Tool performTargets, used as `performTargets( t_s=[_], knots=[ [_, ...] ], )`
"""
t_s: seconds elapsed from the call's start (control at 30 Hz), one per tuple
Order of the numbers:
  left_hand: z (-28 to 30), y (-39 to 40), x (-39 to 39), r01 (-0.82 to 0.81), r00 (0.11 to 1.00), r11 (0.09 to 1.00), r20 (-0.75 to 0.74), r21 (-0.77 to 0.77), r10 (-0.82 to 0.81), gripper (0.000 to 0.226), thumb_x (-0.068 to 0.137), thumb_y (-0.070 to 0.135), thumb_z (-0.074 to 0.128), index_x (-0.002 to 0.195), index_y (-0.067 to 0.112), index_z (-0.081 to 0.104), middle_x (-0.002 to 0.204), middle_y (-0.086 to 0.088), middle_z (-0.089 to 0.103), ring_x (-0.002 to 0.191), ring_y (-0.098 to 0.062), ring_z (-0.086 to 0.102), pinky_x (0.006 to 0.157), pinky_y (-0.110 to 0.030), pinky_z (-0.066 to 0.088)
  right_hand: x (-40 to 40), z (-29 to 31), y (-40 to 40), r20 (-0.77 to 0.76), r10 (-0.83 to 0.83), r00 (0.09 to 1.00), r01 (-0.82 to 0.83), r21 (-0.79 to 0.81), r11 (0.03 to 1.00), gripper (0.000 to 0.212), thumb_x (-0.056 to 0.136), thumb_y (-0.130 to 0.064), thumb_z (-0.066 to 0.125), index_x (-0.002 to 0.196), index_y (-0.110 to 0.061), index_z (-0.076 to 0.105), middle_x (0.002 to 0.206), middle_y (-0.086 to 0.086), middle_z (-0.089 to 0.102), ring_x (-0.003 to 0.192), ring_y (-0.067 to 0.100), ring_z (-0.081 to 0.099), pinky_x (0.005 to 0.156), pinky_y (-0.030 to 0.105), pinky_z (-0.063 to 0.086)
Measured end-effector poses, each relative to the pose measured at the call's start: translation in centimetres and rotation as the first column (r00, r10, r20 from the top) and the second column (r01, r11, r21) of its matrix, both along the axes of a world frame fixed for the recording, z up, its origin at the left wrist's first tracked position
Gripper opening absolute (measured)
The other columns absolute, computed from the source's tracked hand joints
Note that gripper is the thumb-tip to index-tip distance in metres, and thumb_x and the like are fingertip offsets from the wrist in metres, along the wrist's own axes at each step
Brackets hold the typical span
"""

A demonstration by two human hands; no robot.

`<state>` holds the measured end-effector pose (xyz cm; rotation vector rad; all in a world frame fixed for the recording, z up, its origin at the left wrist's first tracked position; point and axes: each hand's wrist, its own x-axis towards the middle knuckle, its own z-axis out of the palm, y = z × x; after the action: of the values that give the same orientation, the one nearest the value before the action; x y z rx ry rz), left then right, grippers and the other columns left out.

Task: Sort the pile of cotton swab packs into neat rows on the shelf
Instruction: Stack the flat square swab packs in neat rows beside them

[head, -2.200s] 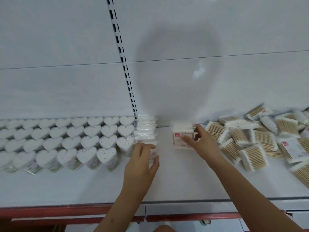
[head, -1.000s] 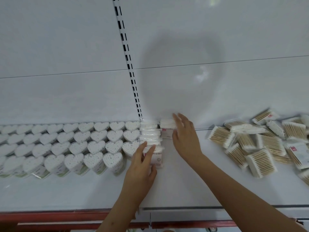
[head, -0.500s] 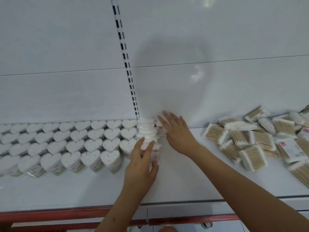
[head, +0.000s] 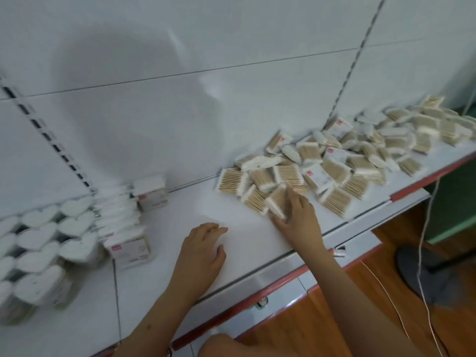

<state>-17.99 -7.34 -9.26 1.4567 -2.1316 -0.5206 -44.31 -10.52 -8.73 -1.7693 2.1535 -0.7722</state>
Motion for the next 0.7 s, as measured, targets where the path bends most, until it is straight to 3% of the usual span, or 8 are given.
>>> performTargets(
  t_s=[0.13,0.2,0.27,0.33,0.4,0.5,0.6,0.7],
  knots=[
    [1.1,-0.8,-2.0,0.06,0.981,0.991,-0.191,0.119,-0.037,0.034,0.099,0.019,0.056,0.131,0.033,0.057,0.131,0.018,0.051,0.119,0.005,0.047,0.109,-0.022,0.04,0.3,1.5,1.7,0.205,0.004,0.979,0.005,-0.04,0.999,0.077,0.087,-0.04,0.07,0.152,-0.021,0.033,0.143,0.0,0.05,0.127,0.018,0.048,0.105,0.03,0.039],
    [2.2,-1.2,-3.2,0.092,0.938,0.965,-0.347,0.245,-0.002,0.034,0.101,0.024,0.057,0.129,0.041,0.052,0.126,0.022,0.053,0.115,0.004,0.054,0.096,-0.014,0.048,1.0,2.6,3.2,0.338,0.02,0.941,0.004,-0.068,0.998,0.059,0.092,-0.04,0.065,0.146,-0.027,0.043,0.132,-0.009,0.058,0.115,0.005,0.055,0.098,0.026,0.046],
    [3.2,-1.4,-4.5,0.14,0.917,0.955,-0.399,0.262,-0.025,0.05,0.097,0.028,0.063,0.14,0.043,0.042,0.132,0.021,0.047,0.117,0.003,0.053,0.087,-0.007,0.048,1.8,3.5,4.6,0.48,0.043,0.876,-0.028,-0.04,0.999,0.031,0.098,-0.041,0.056,0.128,-0.034,0.056,0.111,-0.013,0.067,0.096,0.001,0.063,0.085,0.027,0.052],
    [3.5,-1.9,-5.3,0.211,0.922,0.961,-0.364,0.179,-0.135,0.07,0.092,0.027,0.07,0.15,0.039,0.031,0.14,0.023,0.034,0.127,0.009,0.043,0.094,-0.005,0.043,2.4,4.3,5.3,0.62,0.073,0.781,-0.107,0.018,0.994,0.029,0.095,-0.047,0.053,0.111,-0.026,0.068,0.1,-0.006,0.072,0.086,0.01,0.07,0.081,0.037,0.058],
    [3.8,-2.3,-5.5,0.26,0.912,0.951,-0.366,0.166,-0.185,0.063,0.09,0.026,0.072,0.143,0.038,0.04,0.141,0.022,0.041,0.127,0.009,0.044,0.096,-0.008,0.043,2.7,4.7,5.4,0.605,0.136,0.785,-0.198,0.037,0.98,0.04,0.09,-0.052,0.056,0.104,-0.019,0.072,0.089,-0.001,0.074,0.077,0.012,0.071,0.076,0.034,0.06],
    [4.0,-2.3,-5.0,0.237,0.878,0.902,-0.477,0.36,-0.04,0.031,0.093,0.027,0.07,0.12,0.036,0.059,0.116,0.015,0.069,0.104,-0.004,0.067,0.083,-0.023,0.057,2.4,4.9,4.7,0.614,0.126,0.779,-0.181,0.028,0.983,0.044,0.084,-0.055,0.061,0.106,-0.017,0.067,0.083,0.001,0.074,0.071,0.011,0.071,0.067,0.027,0.058],
    [3.8,-2.1,-4.1,0.164,0.864,0.883,-0.496,0.44,0.087,0.026,0.094,0.026,0.068,0.115,0.037,0.056,0.113,0.013,0.07,0.089,-0.006,0.072,0.066,-0.019,0.057,2.2,4.4,3.6,0.585,0.148,0.797,-0.183,0.001,0.983,0.037,0.086,-0.048,0.068,0.116,-0.027,0.062,0.1,-0.012,0.072,0.087,0.005,0.068,0.076,0.022,0.056],
    [4.0,-2.0,-3.3,0.075,0.92,0.921,-0.382,0.382,0.084,0.022,0.092,0.029,0.071,0.111,0.029,0.061,0.105,0.015,0.07,0.088,0.002,0.067,0.064,-0.011,0.051,2.5,3.7,2.5,0.465,0.204,0.862,-0.198,-0.064,0.978,0.049,0.09,-0.047,0.066,0.134,-0.031,0.053,0.12,-0.019,0.06,0.101,0.0,0.06,0.084,0.019,0.052]
  ],
)
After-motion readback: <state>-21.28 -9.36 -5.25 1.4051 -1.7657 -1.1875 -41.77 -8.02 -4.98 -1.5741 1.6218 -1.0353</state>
